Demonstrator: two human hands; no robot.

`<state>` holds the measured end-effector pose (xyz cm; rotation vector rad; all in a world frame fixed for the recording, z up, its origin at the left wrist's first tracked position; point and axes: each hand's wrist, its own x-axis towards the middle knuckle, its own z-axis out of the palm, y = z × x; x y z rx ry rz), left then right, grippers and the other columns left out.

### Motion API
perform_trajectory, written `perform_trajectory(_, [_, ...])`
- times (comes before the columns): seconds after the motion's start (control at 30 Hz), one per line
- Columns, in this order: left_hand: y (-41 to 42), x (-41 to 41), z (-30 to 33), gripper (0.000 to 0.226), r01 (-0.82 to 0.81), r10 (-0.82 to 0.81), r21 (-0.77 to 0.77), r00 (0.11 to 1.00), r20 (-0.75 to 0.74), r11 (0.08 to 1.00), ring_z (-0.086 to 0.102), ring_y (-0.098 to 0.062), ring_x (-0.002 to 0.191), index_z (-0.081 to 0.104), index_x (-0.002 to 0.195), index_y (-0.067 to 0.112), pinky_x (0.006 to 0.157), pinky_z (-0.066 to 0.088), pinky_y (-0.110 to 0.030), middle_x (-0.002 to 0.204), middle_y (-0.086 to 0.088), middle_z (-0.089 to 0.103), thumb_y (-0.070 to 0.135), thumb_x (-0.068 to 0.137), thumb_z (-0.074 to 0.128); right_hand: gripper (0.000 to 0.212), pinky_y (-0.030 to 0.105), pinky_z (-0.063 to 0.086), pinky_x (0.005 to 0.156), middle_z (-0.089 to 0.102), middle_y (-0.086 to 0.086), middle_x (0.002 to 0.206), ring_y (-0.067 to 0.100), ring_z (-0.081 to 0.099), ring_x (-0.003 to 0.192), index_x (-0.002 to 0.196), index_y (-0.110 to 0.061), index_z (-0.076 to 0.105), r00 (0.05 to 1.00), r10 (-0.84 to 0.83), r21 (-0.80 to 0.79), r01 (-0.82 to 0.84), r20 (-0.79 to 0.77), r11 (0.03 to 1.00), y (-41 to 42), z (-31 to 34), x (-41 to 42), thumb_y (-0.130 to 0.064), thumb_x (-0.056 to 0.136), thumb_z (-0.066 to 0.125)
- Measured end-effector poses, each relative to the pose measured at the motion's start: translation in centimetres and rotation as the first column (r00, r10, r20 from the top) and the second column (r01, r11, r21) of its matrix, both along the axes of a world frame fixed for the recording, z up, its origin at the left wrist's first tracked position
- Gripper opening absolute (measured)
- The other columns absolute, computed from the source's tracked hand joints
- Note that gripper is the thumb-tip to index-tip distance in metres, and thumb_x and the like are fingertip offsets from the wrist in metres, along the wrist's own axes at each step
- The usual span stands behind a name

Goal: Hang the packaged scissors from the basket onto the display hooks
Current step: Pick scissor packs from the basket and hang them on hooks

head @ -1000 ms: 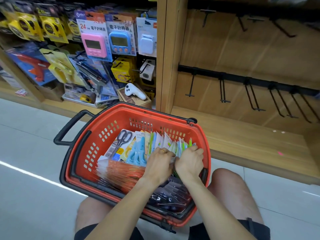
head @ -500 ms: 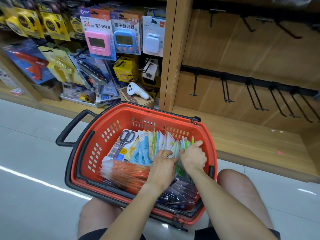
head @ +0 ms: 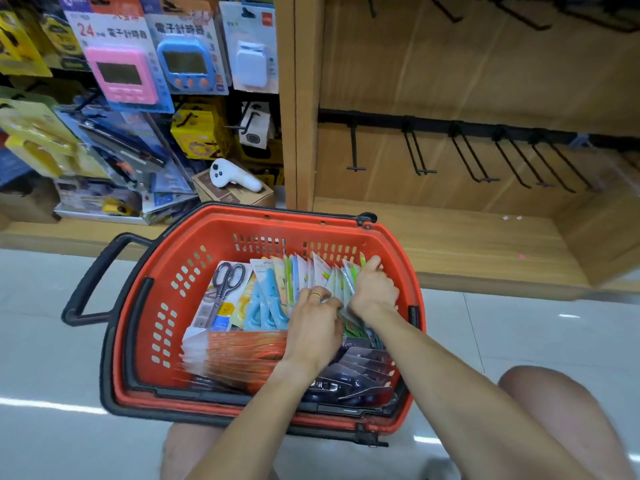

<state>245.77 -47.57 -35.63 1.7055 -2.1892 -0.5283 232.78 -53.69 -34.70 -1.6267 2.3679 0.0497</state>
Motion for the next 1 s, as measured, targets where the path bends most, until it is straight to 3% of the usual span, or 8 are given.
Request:
perform_trajectory(0.1, [-0.1,0.1,-0.5,0.035,0.012,-0.012,-0.007,1.0,-0.001,1.0,0.046,-0.026,0.127,0.074,0.129,0.025,0.107,0.046,-0.041,0.134,-0.004,0.06,0.017,0.097,0.062,0.083,0.034,0.045,0.066,0.064,0.012,0.119,0.03,0.073,0.099,0.145,0.0,0.023,0.995,0.034,-0.053,-0.039,-0.096,0.998,1.1,-0.7,0.0,-0.023,0.086,0.077])
perform_trajectory(0.23, [-0.2,0.2,-0.3,0.041,0.053,-0.054,0.012,0.995,0.083,0.999,0.039,-0.026,0.134,0.067,0.138,0.035,0.108,0.042,-0.042,0.144,-0.004,0.052,0.023,0.101,0.054,0.075,0.034,0.049,0.069,0.069,0.011,0.112,0.03,0.074,0.097,0.141,0.0,0.029,0.987,0.076,-0.092,-0.09,-0.144,0.992,1.0,-0.1,-0.4,-0.016,0.085,0.076])
perform_trajectory(0.47, [-0.9,-0.4,1.4,0.046,0.156,-0.173,0.08,0.938,0.299,0.985,0.032,-0.031,0.139,0.064,0.141,0.037,0.105,0.038,-0.042,0.147,-0.007,0.046,0.023,0.1,0.051,0.065,0.033,0.04,0.062,0.068,0.007,0.093,0.033,0.073,0.088,0.124,-0.007,0.034,0.989,0.126,-0.227,-0.139,-0.073,0.964,0.5,4.7,-1.0,-0.028,0.084,0.081])
perform_trajectory(0.6, [-1.0,-0.6,1.3,0.042,0.184,-0.194,0.063,0.929,0.314,0.981,0.033,-0.03,0.137,0.064,0.14,0.034,0.104,0.039,-0.043,0.144,-0.007,0.048,0.027,0.103,0.045,0.07,0.035,0.043,0.059,0.056,0.001,0.078,0.032,0.067,0.078,0.113,-0.009,0.033,0.987,0.103,-0.294,-0.063,0.123,0.954,1.0,7.0,-3.2,-0.036,0.078,0.087])
perform_trajectory(0.7, [-1.0,-0.8,1.6,0.039,0.082,-0.087,0.039,0.985,0.151,0.996,0.044,-0.027,0.131,0.063,0.141,0.03,0.101,0.042,-0.041,0.137,-0.005,0.057,0.032,0.108,0.043,0.069,0.037,0.047,0.059,0.055,0.002,0.075,0.029,0.062,0.073,0.109,-0.011,0.034,0.934,0.046,-0.314,0.073,0.355,0.946,0.9,8.0,-5.4,-0.036,0.074,0.089])
perform_trajectory(0.8, [-1.1,-1.9,3.1,0.037,-0.141,0.136,-0.028,0.981,-0.141,0.99,0.06,-0.025,0.116,0.067,0.133,0.024,0.092,0.045,-0.039,0.122,-0.002,0.068,0.036,0.112,0.038,0.071,0.037,0.054,0.071,0.062,-0.002,0.087,0.023,0.065,0.085,0.111,-0.01,0.048,0.748,-0.022,-0.243,0.243,0.663,0.939,0.2,8.2,-7.3,-0.037,0.064,0.093])
perform_trajectory(0.9, [-1.5,-4.1,6.6,0.032,-0.244,0.28,0.139,0.798,-0.533,0.96,0.061,0.008,0.104,0.064,0.131,0.027,0.08,0.043,-0.01,0.117,0.016,0.067,0.043,0.112,0.043,0.058,0.036,0.062,0.073,0.077,-0.003,0.093,0.018,0.076,0.084,0.104,-0.019,0.066,0.504,0.028,-0.193,0.277,0.863,0.941,-0.4,8.3,-9.1,-0.035,0.057,0.096])
perform_trajectory(1.0, [-2.5,-7.5,9.3,0.026,-0.085,0.326,0.34,0.569,-0.755,0.936,0.065,0.009,0.108,0.057,0.133,0.029,0.076,0.047,-0.004,0.123,0.016,0.066,0.036,0.108,0.056,0.033,0.027,0.059,0.058,0.08,0.004,0.092,0.015,0.077,0.075,0.104,-0.014,0.072,0.213,0.088,-0.144,0.262,0.973,0.954,-0.5,9.6,-11.1,-0.004,0.077,0.088])
